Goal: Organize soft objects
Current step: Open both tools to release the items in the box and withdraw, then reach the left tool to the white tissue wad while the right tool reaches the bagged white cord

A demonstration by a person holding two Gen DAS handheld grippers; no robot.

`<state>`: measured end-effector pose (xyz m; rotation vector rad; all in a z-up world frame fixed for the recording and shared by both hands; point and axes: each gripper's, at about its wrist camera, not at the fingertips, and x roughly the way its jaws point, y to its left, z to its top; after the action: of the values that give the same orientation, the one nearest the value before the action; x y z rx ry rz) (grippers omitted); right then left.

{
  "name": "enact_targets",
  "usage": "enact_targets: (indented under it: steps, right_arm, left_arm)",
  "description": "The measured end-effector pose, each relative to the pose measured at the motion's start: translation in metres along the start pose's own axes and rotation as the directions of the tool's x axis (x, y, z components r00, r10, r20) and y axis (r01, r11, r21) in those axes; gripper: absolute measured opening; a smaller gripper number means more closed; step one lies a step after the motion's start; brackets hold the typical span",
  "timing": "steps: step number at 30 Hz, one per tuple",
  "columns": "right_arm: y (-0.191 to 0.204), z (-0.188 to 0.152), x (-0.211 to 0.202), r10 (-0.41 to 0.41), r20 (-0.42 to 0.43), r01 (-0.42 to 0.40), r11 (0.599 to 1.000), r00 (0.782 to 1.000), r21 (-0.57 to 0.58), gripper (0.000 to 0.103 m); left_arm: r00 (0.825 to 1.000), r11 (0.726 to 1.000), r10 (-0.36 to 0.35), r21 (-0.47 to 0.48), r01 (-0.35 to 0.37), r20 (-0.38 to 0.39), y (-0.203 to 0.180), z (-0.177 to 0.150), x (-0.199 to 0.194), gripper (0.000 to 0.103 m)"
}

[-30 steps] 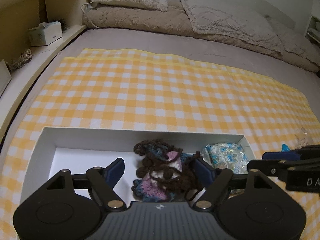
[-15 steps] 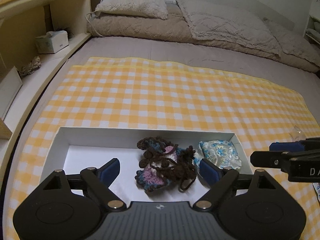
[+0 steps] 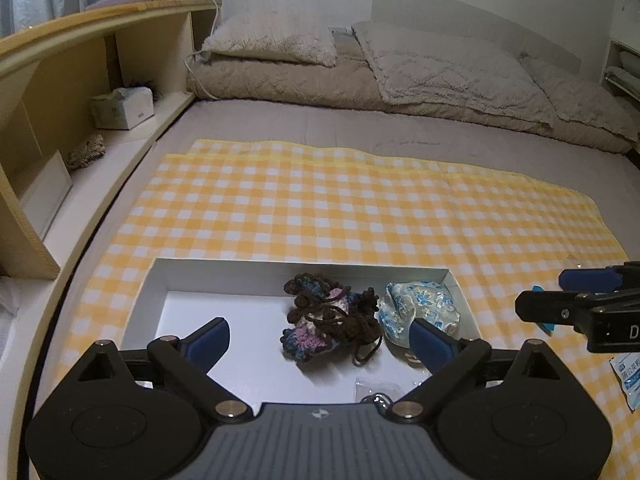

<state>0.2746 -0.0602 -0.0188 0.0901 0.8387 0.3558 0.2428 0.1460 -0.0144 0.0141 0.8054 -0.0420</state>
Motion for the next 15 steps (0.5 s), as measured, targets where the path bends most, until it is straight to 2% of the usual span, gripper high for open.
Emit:
enact_targets:
  steps: [7,9,15]
  right_arm:
    - [0.004,-0.008,-0.023,-0.033,0.043,0.035,0.998,0.999,-0.048,0.089]
    - [0.004,-0.011,-0.03,-0.051,0.057,0.054,0.997,0.997,-0.059,0.099]
    - [-0.001,-0.018,-0.051,-0.088,0.107,0.096,0.993,0.99,-0.07,0.103]
  left_arm:
    - [1.0,1.0,0.008,-0.002,-0.008,0.028,0.001,-0.007,-0.023,0.103]
    - [0.999,1.0,0.009,-0.001,-0.009,0.037,-0.001,-0.009,-0.029,0.103]
    - [0.998,1.0,0.007,-0.014,-0.007,0.056,-0.005,-0.012,-0.044,0.103]
